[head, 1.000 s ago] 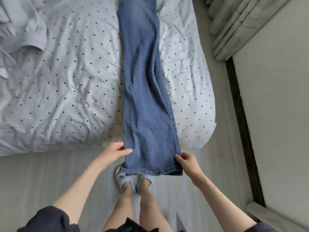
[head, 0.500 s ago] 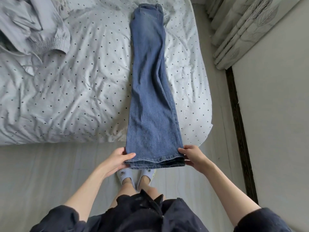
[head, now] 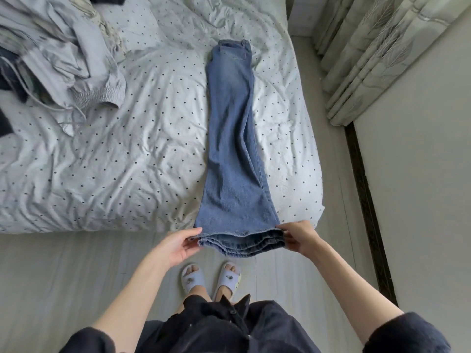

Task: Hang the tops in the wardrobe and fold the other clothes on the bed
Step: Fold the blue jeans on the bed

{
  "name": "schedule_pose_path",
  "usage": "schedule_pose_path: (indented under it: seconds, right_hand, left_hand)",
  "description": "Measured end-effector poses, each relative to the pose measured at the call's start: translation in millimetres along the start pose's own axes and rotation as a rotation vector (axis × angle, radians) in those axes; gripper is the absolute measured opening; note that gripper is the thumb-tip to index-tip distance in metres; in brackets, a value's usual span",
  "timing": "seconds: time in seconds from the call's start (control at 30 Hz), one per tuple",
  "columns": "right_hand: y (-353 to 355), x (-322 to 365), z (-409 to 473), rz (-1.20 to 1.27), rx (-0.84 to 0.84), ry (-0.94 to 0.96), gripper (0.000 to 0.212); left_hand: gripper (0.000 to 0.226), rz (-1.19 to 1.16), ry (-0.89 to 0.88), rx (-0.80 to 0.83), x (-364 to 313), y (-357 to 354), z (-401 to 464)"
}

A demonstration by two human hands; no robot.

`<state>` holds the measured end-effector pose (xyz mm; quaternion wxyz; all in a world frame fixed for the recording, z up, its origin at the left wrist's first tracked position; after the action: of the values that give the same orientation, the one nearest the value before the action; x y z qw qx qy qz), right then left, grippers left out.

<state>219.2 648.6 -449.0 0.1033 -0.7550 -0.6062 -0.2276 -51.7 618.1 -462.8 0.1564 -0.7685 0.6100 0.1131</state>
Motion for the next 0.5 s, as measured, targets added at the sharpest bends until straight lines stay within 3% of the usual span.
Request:
schedule_pose_path:
  seconds: [0.13, 0.4, 0.5]
  right_hand:
    - [-10, 38, 6, 0.108, -0.007, 0.079, 0.024]
    - [-39, 111, 38, 0.281, -0.024, 0.028, 0.016]
    - [-55, 147, 67, 0.387, -0.029, 0.106, 0.013]
  left_hand:
    - [0.011, -0.033, -0.057, -0.059, -48, -13, 8]
    - [0.013, -0.137, -0.105, -0.088, -135, -36, 51]
    - [0.016, -0.087, -0.198, -0.089, -176, -43, 85]
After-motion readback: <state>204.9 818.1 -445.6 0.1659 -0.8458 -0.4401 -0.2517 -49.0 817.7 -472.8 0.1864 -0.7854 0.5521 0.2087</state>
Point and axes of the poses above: each hand's wrist, its own z-axis towards the middle knuckle, its own y-axis out of the back of the hand, x = y × z, the point moved 2 cm from there along z, towards the middle knuckle, and after that the axes turned 13 degrees about z, right-handed, at the moved point
